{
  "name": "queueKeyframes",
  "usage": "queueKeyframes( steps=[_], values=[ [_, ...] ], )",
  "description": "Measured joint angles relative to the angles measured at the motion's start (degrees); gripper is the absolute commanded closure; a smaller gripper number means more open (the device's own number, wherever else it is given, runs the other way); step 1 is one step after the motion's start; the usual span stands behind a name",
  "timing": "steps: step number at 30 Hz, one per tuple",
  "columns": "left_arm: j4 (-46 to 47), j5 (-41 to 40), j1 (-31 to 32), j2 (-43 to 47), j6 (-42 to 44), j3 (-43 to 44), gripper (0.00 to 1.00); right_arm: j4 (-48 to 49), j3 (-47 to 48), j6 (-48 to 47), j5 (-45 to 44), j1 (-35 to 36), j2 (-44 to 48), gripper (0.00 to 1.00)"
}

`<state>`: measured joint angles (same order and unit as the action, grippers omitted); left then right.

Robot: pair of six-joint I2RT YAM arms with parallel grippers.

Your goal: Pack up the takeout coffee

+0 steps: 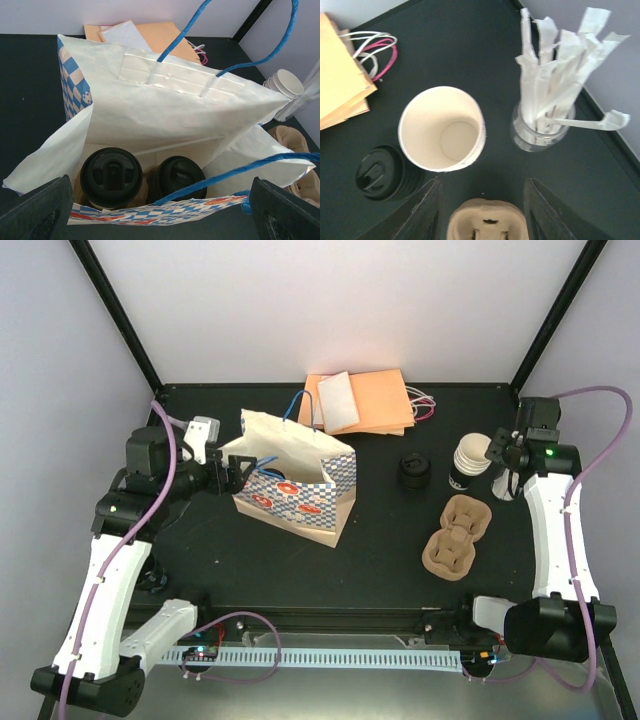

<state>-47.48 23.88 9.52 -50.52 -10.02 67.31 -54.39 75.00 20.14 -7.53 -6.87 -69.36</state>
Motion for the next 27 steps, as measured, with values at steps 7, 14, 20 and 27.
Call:
queueKeyframes(
  steps=[7, 14, 20, 27],
  values=[
    [0.0, 0.0, 1.0, 0.2, 0.0, 0.0, 0.01, -0.2, -0.5, 1.2, -4.8, -1.9, 0.0, 0.57],
    [0.5, -0.1, 1.1, 1.0, 0.1, 0.0, 0.01, -0.6, 4.9, 2.1, -8.9, -2.3, -6.0, 0.64],
    [0.7, -0.7, 1.5, 1.5, 0.3, -0.1, 0.01, -0.5, 12.4, 2.9, -11.9, -2.3, -12.0, 0.73],
    [0.7, -1.3, 1.9, 1.5, 0.5, -0.1, 0.01, -0.6, 16.2, 2.7, -12.2, -2.5, -17.0, 0.73]
  ],
)
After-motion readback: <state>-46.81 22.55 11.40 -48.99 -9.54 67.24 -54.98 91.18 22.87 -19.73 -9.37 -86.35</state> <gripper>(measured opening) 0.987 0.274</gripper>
